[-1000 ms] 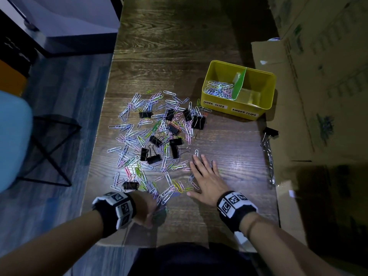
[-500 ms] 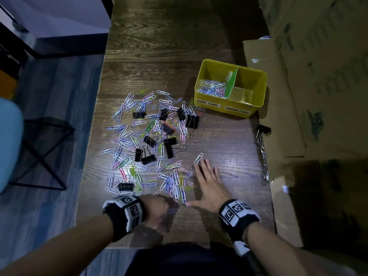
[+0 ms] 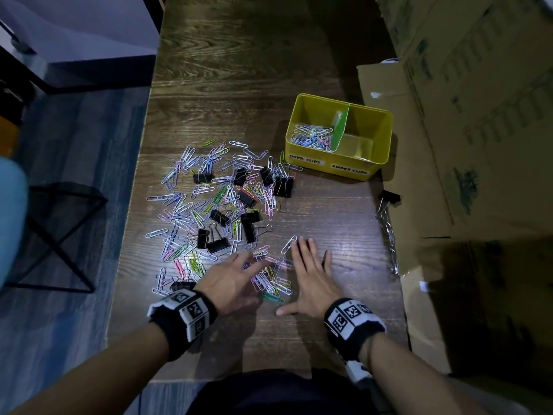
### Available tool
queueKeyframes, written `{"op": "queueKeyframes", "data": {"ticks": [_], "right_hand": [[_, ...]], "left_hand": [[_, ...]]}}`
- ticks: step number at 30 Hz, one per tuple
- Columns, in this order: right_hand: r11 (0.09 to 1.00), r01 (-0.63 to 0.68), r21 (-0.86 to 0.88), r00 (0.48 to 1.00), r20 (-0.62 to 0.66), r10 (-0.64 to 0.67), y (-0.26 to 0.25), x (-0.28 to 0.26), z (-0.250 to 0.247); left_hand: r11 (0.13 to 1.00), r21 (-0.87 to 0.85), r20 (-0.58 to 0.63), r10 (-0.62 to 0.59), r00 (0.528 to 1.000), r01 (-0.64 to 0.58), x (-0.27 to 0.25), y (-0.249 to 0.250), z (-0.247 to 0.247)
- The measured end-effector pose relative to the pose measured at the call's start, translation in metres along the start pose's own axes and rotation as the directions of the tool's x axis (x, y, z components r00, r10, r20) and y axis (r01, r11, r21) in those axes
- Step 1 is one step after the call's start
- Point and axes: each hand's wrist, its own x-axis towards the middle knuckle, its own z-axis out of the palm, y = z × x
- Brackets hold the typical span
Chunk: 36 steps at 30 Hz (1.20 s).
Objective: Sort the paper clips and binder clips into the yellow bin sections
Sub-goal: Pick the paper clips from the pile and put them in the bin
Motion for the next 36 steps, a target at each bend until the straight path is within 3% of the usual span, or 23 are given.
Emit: {"op": "queueKeyframes", "data": {"ticks": [2,5,13,15,24,29,32,34,36], "right_hand": [[0.998,0.053,-0.033,0.999,0.005,-0.053,-0.005,0.002,0.005],[0.991,0.131,-0.04,0.99,-0.038,-0.133,-0.015,-0.001,0.008],[0.975,0.221,0.001,0.937,-0.276,-0.213,-0.013,-0.003,0.005],[0.973,0.23,0.03,0.917,-0.341,-0.206,-0.012,-0.002,0.003],[0.926,0.155,0.345,0.978,-0.186,-0.094,0.002,0.008,-0.011],[0.839,0.203,0.505,0.958,-0.278,-0.064,0.009,0.01,-0.015],[0.756,0.166,0.633,0.964,-0.267,0.012,0.015,0.011,-0.019],[0.695,0.122,0.708,0.97,-0.235,0.069,0.019,0.01,-0.021],[0.607,0.082,0.79,0.969,-0.205,0.136,0.021,0.009,-0.025]], "left_hand": [[0.999,0.017,0.025,-0.034,0.999,0.033,-0.001,0.003,0.006],[0.999,-0.01,-0.028,-0.043,0.999,0.043,0.009,0.008,0.016],[0.982,-0.189,-0.115,-0.006,0.993,-0.016,0.024,0.011,0.026],[0.971,-0.234,-0.189,0.002,0.982,-0.047,0.024,0.007,0.027],[0.937,-0.346,-0.365,-0.087,0.927,-0.048,0.023,0.005,0.03],[0.881,-0.468,-0.382,-0.134,0.915,-0.067,0.017,-0.002,0.025],[0.759,-0.651,-0.312,-0.254,0.916,-0.012,0.015,-0.009,0.02],[0.589,-0.806,-0.186,-0.332,0.925,0.049,0.012,-0.015,0.017],[0.445,-0.895,-0.141,-0.353,0.925,0.033,0.007,-0.021,0.01]]}}
